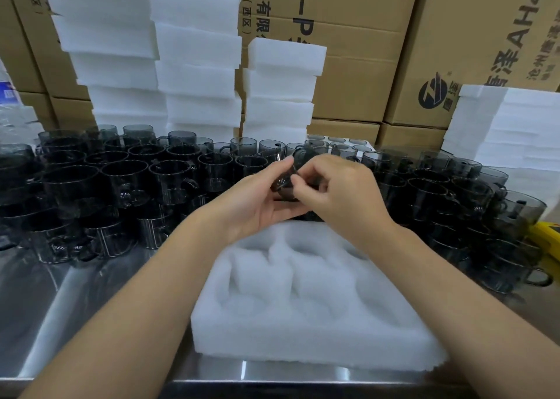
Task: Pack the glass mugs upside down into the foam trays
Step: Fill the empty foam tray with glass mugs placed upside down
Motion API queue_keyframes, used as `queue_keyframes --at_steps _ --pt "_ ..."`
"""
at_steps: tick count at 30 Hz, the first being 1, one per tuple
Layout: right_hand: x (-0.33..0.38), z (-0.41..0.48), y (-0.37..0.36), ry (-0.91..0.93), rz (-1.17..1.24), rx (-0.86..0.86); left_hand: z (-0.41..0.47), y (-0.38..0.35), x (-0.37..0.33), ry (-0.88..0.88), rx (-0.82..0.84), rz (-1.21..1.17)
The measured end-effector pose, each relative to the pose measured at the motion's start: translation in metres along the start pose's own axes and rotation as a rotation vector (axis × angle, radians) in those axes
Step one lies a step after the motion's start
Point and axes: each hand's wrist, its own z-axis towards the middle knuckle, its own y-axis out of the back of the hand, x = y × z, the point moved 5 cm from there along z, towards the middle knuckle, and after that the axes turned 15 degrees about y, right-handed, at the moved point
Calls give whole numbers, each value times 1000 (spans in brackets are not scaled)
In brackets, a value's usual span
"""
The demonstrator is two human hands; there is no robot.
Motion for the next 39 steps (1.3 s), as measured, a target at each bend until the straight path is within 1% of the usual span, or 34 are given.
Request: queue_keyframes --at_steps 2,4,9,11,14,16,20,22,26,33,36,39 --pt "-2 -3 -3 1 34 86 1 0 1 63 54 -2" --pt "-2 -5 -3 6 69 99 1 3 1 88 108 -10" --pt "1 -4 7 -25 144 -70 -3 4 1 110 223 -115" --pt "0 -6 8 -31 170 -85 -3 6 0 115 239 -147" --pt "-3 -9 1 -67 206 1 -4 6 1 107 234 -79" --pt "-3 -9 -2 -72 249 25 -4 7 2 100 238 -43" --pt "1 -9 -1 -13 257 -17 -5 9 1 91 243 -38" --pt "1 -9 0 -10 242 -41 -5 10 0 71 217 -32" --pt "-3 -10 2 -30 237 -87 -6 13 -3 -42 85 42" --pt "-1 -10 1 -17 226 -82 -17 11 -7 -194 -127 80" --pt "1 -10 1 0 215 -84 -20 9 -9 -238 -165 82" --pt "3 -11 0 24 191 -63 -24 9 -10 -280 -162 67"
